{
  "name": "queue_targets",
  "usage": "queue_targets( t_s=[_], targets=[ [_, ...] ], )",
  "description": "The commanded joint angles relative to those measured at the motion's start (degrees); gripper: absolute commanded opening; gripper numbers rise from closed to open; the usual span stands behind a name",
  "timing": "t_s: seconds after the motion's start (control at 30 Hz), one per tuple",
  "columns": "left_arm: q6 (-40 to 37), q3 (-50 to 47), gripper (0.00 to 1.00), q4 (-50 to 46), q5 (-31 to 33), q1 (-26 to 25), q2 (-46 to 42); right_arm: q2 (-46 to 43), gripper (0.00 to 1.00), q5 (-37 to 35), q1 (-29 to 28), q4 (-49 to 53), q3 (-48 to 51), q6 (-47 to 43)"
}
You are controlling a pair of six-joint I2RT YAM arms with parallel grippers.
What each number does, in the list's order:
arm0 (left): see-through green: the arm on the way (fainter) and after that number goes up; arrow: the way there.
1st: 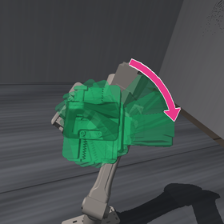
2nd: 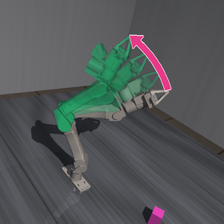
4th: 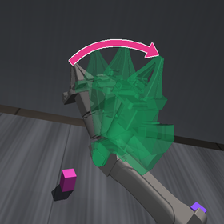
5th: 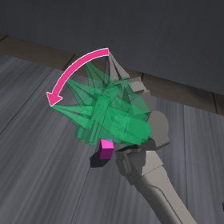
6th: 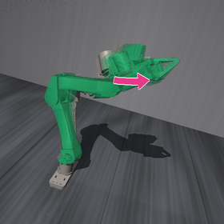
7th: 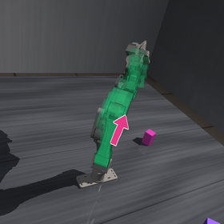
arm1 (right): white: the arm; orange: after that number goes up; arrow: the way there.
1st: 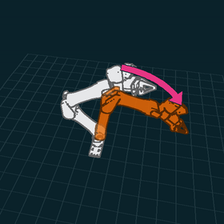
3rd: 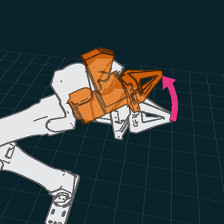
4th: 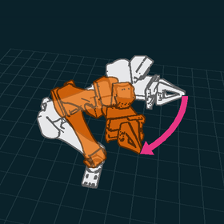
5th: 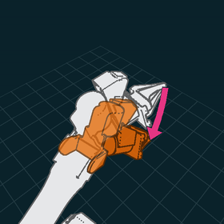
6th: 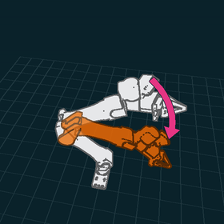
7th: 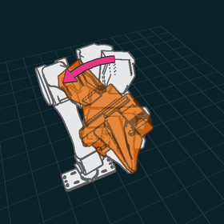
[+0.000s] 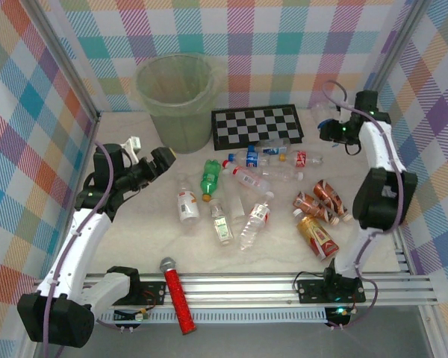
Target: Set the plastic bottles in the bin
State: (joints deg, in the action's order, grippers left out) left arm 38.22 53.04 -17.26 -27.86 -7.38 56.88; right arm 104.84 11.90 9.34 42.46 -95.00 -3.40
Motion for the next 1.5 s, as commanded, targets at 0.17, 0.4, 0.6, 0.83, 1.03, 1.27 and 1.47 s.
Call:
queue_targets(
  t_s=[0.17, 0.4, 0.6, 0.83, 1.03, 1.27, 1.47],
  targets=[
    [12.4, -1.6, 1.0, 20.2, 0.4, -7.1, 1.2, -19.6, 0.48, 16.4, -13.0, -0.1, 14.1, 5.8],
    [13.2, -1.3, 1.0, 26.9, 5.3, -14.6, 5.3, -24.4, 0.48, 21.8, -30.1, -6.2, 21.6, 13.6],
    [13.7, -1.5, 1.0, 27.8, 7.4, -19.2, 9.8, -23.7, 0.48, 24.5, -38.8, -15.0, 24.8, 19.1],
    [18.5, -2.9, 0.97, 30.6, 5.8, -21.5, 14.6, -20.6, 0.48, 25.2, -42.3, -22.3, 25.6, 22.2],
    [18.2, -1.4, 0.73, 29.5, 6.4, -21.6, 16.4, -18.1, 0.48, 24.5, -42.5, -23.1, 24.2, 21.8],
    [18.0, 0.8, 0.56, 29.7, 5.7, -21.6, 18.7, -17.4, 0.54, 25.0, -42.5, -24.1, 24.0, 21.6],
    [15.4, 4.9, 0.53, 26.7, 5.3, -20.3, 19.3, -18.5, 0.85, 25.4, -42.3, -20.4, 21.1, 19.2]
  ],
)
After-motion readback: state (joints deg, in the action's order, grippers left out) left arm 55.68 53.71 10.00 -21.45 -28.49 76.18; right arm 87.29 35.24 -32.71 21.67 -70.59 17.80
